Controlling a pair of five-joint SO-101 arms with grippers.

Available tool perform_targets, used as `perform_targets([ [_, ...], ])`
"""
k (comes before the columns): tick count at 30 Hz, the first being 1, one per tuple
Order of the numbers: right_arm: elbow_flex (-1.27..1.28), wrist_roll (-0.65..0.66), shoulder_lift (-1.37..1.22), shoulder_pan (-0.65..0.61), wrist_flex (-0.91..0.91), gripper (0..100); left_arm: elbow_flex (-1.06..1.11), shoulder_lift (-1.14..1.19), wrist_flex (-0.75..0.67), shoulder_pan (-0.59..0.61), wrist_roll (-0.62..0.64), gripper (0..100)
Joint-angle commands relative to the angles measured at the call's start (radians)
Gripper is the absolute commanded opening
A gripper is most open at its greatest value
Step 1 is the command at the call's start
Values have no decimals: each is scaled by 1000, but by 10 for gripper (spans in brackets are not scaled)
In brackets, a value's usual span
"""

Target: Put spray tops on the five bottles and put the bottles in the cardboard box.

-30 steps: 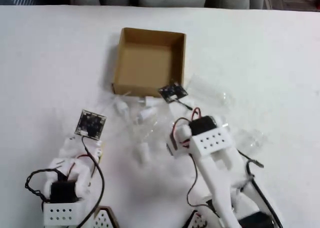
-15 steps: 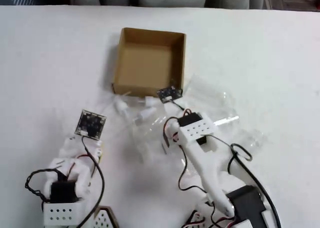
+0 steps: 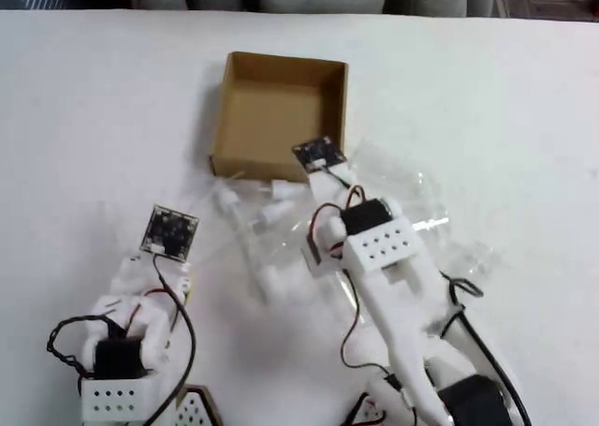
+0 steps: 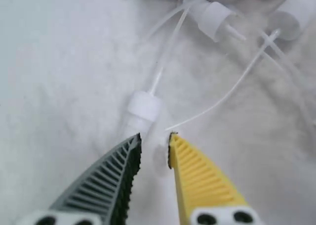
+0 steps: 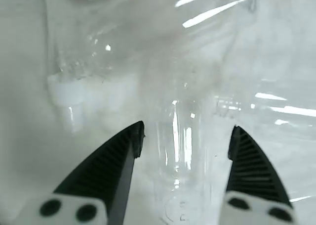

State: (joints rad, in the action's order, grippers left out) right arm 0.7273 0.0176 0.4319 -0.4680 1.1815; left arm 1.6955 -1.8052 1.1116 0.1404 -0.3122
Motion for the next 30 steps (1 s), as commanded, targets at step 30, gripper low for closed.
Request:
perform_targets([
  [30,201,-69,-130,-335,-504,135,-3,-18,-14,12,-8,106],
])
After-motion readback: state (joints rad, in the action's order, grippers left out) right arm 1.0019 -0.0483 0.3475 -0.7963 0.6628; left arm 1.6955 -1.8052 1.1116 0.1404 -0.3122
